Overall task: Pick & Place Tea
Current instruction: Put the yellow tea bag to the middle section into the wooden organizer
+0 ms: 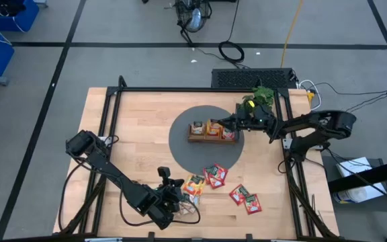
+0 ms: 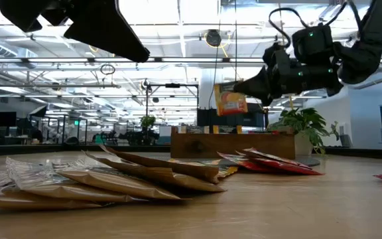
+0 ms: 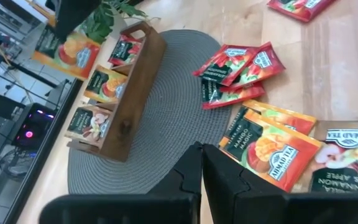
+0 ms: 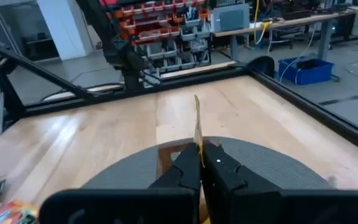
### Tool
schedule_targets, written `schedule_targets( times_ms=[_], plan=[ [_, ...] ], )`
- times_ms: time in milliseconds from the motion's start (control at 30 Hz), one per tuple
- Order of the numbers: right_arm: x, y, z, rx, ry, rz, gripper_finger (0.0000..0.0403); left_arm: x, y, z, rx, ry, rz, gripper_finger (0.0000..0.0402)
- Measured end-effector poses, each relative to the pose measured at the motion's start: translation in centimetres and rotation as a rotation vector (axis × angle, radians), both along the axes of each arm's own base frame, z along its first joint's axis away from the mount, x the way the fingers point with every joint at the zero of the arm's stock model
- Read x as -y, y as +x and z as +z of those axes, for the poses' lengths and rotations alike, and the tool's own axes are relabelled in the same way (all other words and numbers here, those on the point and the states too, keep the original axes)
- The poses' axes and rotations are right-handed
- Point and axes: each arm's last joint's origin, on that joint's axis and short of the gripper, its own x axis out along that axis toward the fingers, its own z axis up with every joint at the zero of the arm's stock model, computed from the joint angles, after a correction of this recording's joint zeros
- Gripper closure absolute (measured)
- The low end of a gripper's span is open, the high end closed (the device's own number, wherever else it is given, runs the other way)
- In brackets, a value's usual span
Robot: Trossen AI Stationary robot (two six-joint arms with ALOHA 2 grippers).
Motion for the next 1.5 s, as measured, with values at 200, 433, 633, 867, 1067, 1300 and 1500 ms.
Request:
schedule_targets(
  times_ms=[200, 433, 633, 867, 1067, 1300, 1500],
  plan=[
    [0.2, 0.6, -1.8, -0.033, 0.01, 0.005, 0.0403, 0.0, 0.0, 0.0, -0.001, -0.002, 0.004, 0.038],
    [0.4, 0.9, -3.1, -0.064, 0.021, -0.025, 0.0403, -0.1, -0.1, -0.1, -0.007, -0.002, 0.009, 0.038],
    [0.6, 1.2, -4.5, -0.07, 0.036, -0.049, 0.0403, -0.1, -0.1, -0.1, -0.004, -0.006, 0.012, 0.038],
    [0.6, 1.3, -5.6, -0.093, 0.058, -0.05, 0.0403, -0.1, -0.1, -0.1, -0.005, -0.006, 0.012, 0.038],
    [0.6, 1.3, -6.2, -0.116, 0.064, -0.053, 0.0403, -0.1, -0.1, -0.1, -0.005, -0.006, 0.012, 0.038],
    [0.1, 1.5, -6.2, -0.113, 0.057, -0.028, 0.0392, -0.1, -0.1, -0.1, -0.017, -0.012, 0.003, 0.038],
    [-0.1, 1.6, -6.2, -0.112, 0.071, -0.028, 0.0328, -0.1, -0.1, -0.1, -0.018, -0.012, 0.002, 0.038]
  ],
)
